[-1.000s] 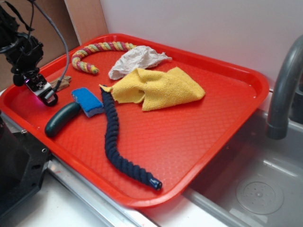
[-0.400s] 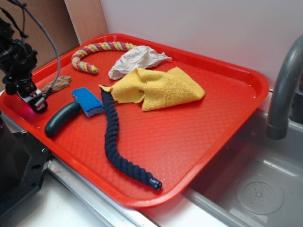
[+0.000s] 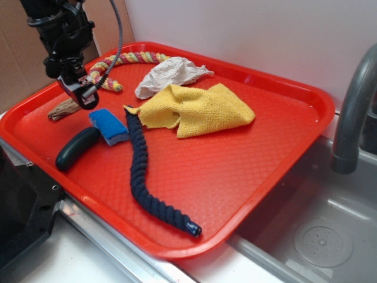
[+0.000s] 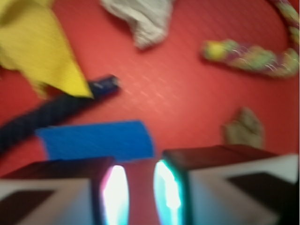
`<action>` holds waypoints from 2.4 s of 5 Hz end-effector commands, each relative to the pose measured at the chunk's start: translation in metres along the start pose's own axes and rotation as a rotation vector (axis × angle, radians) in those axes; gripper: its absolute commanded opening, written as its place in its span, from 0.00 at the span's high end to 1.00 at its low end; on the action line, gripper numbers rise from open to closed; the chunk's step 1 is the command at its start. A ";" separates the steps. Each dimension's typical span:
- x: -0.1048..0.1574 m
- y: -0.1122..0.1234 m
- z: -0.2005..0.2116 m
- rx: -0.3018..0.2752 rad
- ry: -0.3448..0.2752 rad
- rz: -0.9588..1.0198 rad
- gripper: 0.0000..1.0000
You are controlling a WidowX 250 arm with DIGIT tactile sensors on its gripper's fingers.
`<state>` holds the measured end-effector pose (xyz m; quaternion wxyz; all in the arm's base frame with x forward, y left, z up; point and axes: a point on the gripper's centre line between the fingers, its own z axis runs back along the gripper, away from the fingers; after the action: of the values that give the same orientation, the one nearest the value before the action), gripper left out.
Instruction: Grab the wood chip.
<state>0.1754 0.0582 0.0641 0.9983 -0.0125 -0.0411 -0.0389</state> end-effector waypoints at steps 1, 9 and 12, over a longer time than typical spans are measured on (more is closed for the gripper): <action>0.006 0.003 0.005 0.011 -0.028 0.001 0.00; 0.001 0.065 -0.053 0.077 0.035 0.050 1.00; 0.008 0.006 0.011 -0.016 -0.094 -0.033 1.00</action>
<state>0.1832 0.0625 0.0729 0.9953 -0.0237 -0.0810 -0.0468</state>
